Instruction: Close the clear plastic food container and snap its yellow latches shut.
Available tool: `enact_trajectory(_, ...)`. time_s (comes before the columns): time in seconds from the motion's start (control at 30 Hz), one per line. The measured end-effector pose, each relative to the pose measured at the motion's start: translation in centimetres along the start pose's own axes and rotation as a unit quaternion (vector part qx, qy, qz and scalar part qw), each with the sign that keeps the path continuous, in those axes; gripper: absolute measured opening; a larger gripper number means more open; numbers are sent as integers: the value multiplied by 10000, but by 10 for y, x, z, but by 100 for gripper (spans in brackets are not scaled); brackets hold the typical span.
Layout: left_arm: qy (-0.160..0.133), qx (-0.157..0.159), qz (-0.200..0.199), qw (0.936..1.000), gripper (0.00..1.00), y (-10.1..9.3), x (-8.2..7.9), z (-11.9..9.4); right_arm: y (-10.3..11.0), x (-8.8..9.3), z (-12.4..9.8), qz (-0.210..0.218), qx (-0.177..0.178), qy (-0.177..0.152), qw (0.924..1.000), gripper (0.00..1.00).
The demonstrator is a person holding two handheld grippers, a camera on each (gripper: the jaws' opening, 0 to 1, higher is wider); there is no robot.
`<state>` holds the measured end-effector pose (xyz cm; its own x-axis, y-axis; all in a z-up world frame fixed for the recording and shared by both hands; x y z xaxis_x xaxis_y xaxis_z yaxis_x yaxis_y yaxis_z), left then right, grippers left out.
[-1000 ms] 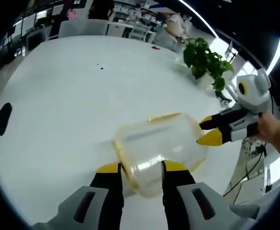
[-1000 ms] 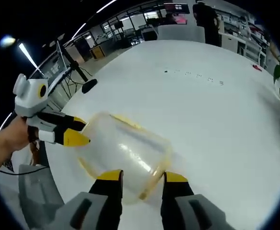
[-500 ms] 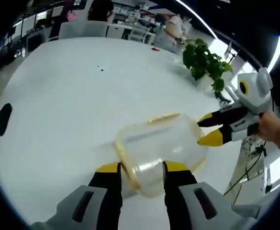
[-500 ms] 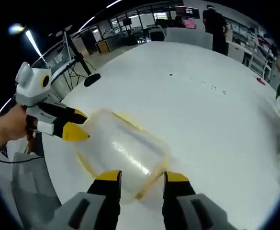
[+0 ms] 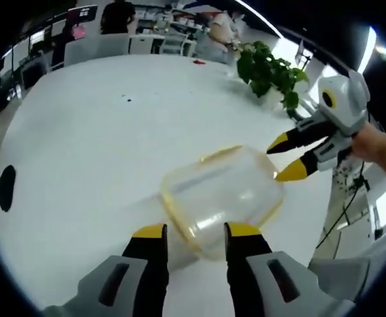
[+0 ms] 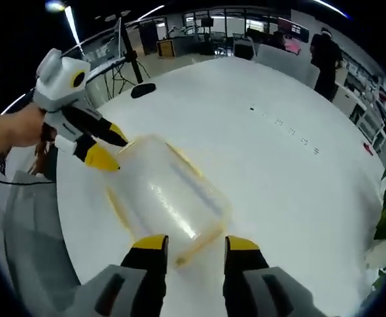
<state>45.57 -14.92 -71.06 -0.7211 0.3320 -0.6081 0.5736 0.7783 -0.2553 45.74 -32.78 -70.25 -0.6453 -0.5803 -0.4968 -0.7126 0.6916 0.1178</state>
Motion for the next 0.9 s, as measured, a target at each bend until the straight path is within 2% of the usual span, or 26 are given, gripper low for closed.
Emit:
enact_trajectory(0.23,197,29,330,9993,34,2,4,-6,0,0,-3,-458,80,113,9989,33)
enact_trajectory(0.33,288,43,345,9990,34,1,3,-7,1,-3,-4,-515,85,116,9986,33)
enact_trajectory(0.43,371,72,555,9977,34,-3,3,-8,1,-1,-4,-716,89,227,9971,32)
enact_trajectory(0.53,438,76,744,9962,33,-3,3,-10,2,-2,-6,-725,61,235,9971,31)
enact_trajectory(0.7,572,52,929,9940,32,-1,3,-13,8,-4,-7,-1173,-6,311,9926,33)
enact_trajectory(0.83,598,105,1226,9906,32,-3,0,-17,9,-6,-8,-1240,-42,303,9918,33)
enact_trajectory(0.9,570,84,1601,9854,32,-2,-4,-19,11,-5,-7,-1435,-106,376,9889,33)
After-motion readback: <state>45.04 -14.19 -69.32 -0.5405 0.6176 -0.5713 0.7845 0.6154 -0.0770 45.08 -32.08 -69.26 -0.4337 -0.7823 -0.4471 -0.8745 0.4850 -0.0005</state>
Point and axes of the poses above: the point that each gripper's makers call its tool centre point, and the gripper's own axes: z roughly forward along the fingers, y roughly to its left, x roughly out of its underside, the point moved 3 cm from there along -z, roughly backward along the fingers, and after that the axes turned 4 degrees about z, right-handed, at the moved point
